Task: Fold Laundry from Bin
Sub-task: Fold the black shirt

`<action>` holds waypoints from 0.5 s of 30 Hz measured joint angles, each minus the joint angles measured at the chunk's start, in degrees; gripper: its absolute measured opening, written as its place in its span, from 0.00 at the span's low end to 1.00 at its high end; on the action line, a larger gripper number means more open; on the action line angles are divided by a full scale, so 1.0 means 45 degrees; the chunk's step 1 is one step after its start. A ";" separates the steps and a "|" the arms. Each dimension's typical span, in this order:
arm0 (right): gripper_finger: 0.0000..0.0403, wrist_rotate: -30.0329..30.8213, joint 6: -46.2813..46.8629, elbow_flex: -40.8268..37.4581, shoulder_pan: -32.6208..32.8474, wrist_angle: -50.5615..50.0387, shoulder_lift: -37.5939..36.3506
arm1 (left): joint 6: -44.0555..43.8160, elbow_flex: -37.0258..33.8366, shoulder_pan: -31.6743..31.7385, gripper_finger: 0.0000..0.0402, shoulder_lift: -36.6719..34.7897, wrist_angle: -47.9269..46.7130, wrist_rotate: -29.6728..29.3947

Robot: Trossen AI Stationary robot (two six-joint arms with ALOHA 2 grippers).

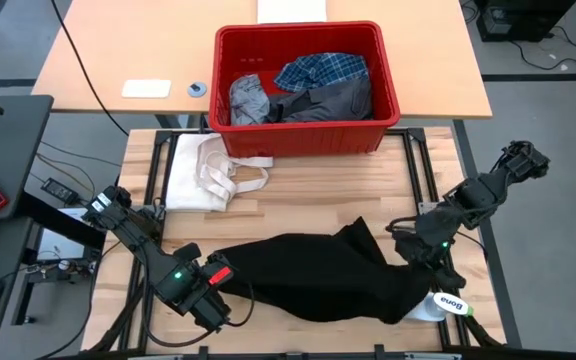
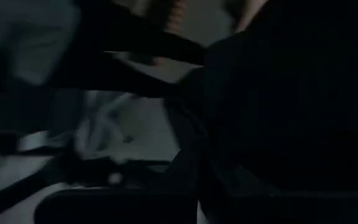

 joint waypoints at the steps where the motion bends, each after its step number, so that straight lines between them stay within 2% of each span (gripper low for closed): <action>1: 0.03 0.0632 -0.0217 0.0000 0.0010 -0.0428 0.0020 | 0.0060 0.0000 0.0013 0.05 0.0000 -0.0003 0.0002; 4: 0.03 0.3005 -0.1026 0.0001 -0.0255 -0.1753 0.0022 | 0.0275 0.0004 0.0130 0.05 0.0000 -0.0005 0.0029; 7: 0.03 0.6084 -0.1872 0.0248 -0.0870 -0.3029 0.0027 | 0.0520 0.0005 0.0309 0.05 0.0005 0.0000 0.0034; 9: 0.03 0.8875 -0.2508 0.0491 -0.1452 -0.3401 0.0014 | 0.0697 0.0005 0.0454 0.05 0.0005 -0.0005 0.0024; 13: 0.03 1.5475 -0.3717 0.0987 -0.2801 -0.3005 0.0022 | 0.0925 0.0005 0.0840 0.05 0.0003 -0.0005 -0.0064; 15: 0.03 1.8068 -0.4394 0.1054 -0.3346 -0.2462 0.0002 | 0.0932 0.0000 0.1013 0.05 0.0000 -0.0005 -0.0155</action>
